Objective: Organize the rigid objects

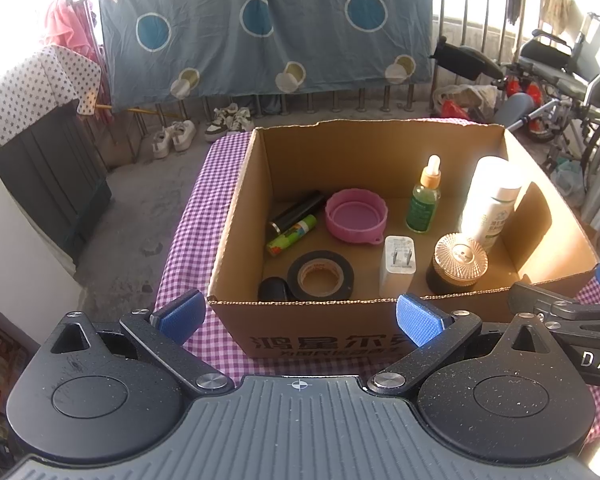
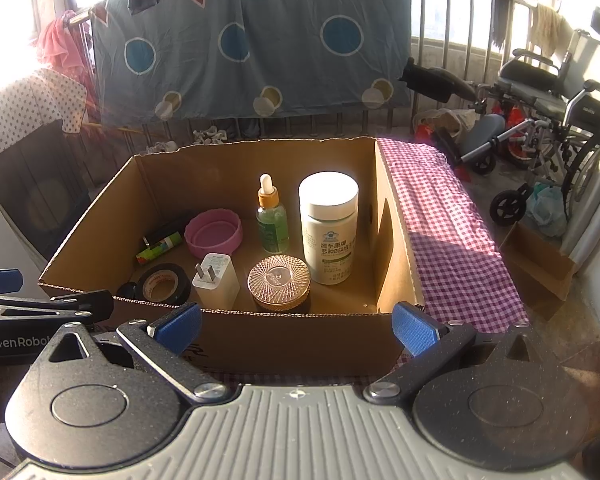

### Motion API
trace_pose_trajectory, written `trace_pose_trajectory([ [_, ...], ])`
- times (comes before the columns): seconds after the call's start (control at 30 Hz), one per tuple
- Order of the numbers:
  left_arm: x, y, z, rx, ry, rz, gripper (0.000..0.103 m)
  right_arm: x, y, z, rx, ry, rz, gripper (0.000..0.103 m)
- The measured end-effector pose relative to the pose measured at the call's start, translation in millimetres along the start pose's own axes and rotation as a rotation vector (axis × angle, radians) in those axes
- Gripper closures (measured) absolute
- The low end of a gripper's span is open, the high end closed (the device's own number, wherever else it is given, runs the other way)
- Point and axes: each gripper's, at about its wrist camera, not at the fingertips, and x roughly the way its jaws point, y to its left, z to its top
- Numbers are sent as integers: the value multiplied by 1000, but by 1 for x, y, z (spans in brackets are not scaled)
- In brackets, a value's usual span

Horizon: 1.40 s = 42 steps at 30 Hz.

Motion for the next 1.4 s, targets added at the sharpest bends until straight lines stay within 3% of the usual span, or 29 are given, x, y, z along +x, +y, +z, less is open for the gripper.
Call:
trace_pose_trajectory([
  [1.4, -1, 1, 0, -3, 1, 0, 1, -2, 0, 4, 0, 4, -2, 0],
])
